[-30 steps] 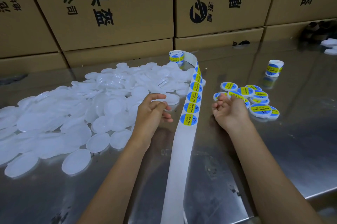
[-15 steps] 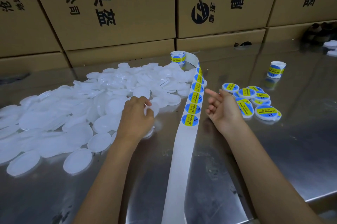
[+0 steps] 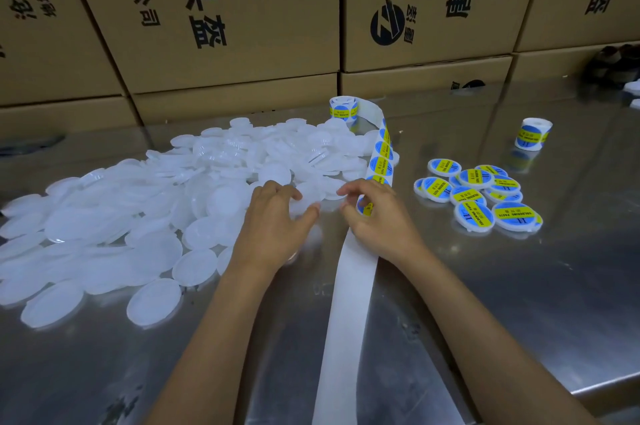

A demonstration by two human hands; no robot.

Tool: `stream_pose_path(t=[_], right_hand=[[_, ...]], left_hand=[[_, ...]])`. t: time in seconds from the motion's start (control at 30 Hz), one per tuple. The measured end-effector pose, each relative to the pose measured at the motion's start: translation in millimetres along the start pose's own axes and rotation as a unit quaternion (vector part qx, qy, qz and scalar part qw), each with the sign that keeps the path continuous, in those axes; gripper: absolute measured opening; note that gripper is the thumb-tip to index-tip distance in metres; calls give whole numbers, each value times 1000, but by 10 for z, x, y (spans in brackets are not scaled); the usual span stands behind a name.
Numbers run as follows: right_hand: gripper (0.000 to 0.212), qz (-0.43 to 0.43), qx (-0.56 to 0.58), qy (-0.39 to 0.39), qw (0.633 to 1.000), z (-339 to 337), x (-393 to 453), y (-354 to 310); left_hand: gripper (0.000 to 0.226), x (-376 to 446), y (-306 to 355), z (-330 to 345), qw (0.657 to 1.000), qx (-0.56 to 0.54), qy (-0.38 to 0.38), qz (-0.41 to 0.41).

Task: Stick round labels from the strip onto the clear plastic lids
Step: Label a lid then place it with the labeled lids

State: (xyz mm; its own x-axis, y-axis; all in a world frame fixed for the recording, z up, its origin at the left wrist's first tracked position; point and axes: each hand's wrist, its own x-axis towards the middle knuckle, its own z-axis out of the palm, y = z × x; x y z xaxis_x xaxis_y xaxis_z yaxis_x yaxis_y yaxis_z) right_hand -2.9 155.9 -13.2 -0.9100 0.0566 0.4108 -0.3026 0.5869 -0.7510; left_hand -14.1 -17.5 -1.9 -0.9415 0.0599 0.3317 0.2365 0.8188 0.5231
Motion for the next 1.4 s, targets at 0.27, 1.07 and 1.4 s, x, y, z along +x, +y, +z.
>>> stream_pose_path(t=[0.27, 1.07, 1.4], right_hand=[[16, -8, 130, -25, 991, 35, -9, -84], [49, 46, -40, -194, 979, -299, 61, 230], [27, 17, -3, -196, 980, -287, 42, 145]], left_hand=[[30, 7, 240, -106, 780, -576, -119, -211], [36, -9, 176, 115, 717, -649, -107, -233], [36, 10, 251, 191, 750, -623, -72, -208]])
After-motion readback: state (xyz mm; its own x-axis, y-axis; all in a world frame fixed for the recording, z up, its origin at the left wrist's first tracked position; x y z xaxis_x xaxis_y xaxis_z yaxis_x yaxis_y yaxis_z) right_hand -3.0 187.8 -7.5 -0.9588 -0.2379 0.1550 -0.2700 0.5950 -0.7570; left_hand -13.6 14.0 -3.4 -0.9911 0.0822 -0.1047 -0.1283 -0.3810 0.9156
